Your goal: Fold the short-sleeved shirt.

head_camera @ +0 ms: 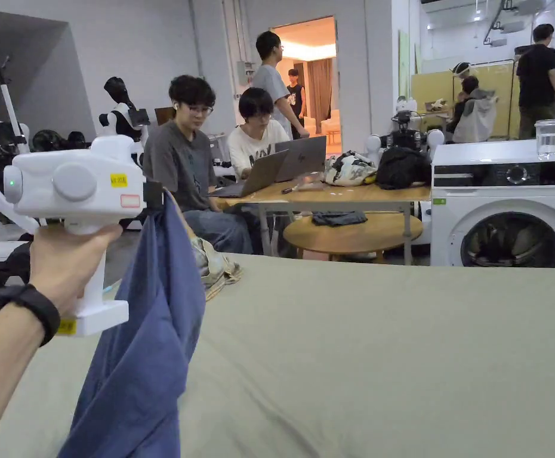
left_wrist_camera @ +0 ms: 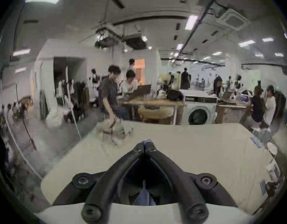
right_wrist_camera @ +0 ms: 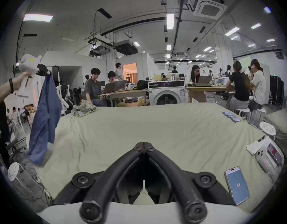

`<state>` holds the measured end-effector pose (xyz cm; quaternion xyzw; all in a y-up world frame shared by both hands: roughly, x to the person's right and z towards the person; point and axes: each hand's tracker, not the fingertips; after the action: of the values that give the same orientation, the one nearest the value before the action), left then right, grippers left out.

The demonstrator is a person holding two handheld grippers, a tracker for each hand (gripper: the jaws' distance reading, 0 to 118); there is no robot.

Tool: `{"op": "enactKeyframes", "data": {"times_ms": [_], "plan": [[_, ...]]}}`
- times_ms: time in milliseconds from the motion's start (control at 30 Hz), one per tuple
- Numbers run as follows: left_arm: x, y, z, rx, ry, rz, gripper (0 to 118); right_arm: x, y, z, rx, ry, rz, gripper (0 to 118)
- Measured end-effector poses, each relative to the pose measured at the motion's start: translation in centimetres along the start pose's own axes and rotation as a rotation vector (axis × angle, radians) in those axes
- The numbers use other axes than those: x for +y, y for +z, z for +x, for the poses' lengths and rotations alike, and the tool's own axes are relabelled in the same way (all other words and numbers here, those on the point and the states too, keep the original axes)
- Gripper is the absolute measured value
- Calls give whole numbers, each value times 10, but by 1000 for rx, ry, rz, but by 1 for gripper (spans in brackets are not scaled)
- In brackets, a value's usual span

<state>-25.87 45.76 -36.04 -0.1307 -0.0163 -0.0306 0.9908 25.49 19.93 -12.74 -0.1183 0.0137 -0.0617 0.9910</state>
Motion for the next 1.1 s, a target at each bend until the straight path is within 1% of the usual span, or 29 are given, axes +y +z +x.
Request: {"op": "enactKeyframes", "data": {"times_ms": [33, 100, 167, 267, 333, 367, 433, 500, 533, 567, 600, 633, 700, 767, 800, 833, 867, 900, 967, 1000, 1100], "plan": [[4, -2, 19, -2, -26, -2, 0, 1, 2, 3, -8, -12, 6, 0], [5, -27, 43, -51, -58, -27, 0, 3, 7, 7, -24, -17, 12, 0], [-23, -43, 88, -136, -48, -80, 0, 2, 11, 12, -29, -19, 15, 0], [-95, -60, 173, -282, -43, -191, 0, 2, 19, 18, -34, -28, 13, 0], [-150, -62, 233, -419, -13, -270, 0, 2, 25, 24, -52, -26, 15, 0], [-180, -79, 252, -491, -5, -318, 0, 2, 28, 28, -60, -23, 19, 0], [-234, -68, 318, -597, -27, -406, 0, 3, 34, 35, -90, -15, 24, 0], [-283, -48, 378, -720, 4, -512, 0, 5, 39, 43, -113, -10, 23, 0], [-305, -33, 408, -776, -3, -574, 0, 7, 42, 46, -130, -7, 25, 0], [-325, -14, 434, -852, -4, -597, 0, 8, 44, 50, -142, -5, 24, 0], [-337, 5, 453, -934, 4, -610, 0, 9, 46, 53, -149, -3, 25, 0], [-346, 5, 456, -994, 17, -636, 0, 9, 48, 56, -162, -4, 28, 0], [-363, 34, 483, -1116, 41, -680, 0, 9, 49, 63, -176, -9, 26, 0], [-372, 53, 497, -1190, 72, -673, 0, 9, 48, 67, -185, -16, 22, 0], [-371, 56, 497, -1176, 74, -654, 19, 8, 48, 68, -185, -16, 15, 0], [-369, 57, 492, -1185, 74, -611, 49, 8, 48, 67, -190, -13, 8, 0], [-362, 61, 484, -1210, 100, -567, 81, 7, 49, 67, -191, -11, 9, 0], [-353, 63, 475, -1210, 108, -550, 87, 7, 50, 67, -187, -10, 10, 0], [-331, 63, 441, -1159, 136, -406, 87, 6, 50, 66, -179, -11, 14, 0], [-318, 62, 420, -1117, 111, -335, 87, 6, 48, 65, -174, -13, 14, 0], [-278, 63, 352, -908, 79, -150, 87, 6, 38, 57, -141, -25, 14, 0]]}}
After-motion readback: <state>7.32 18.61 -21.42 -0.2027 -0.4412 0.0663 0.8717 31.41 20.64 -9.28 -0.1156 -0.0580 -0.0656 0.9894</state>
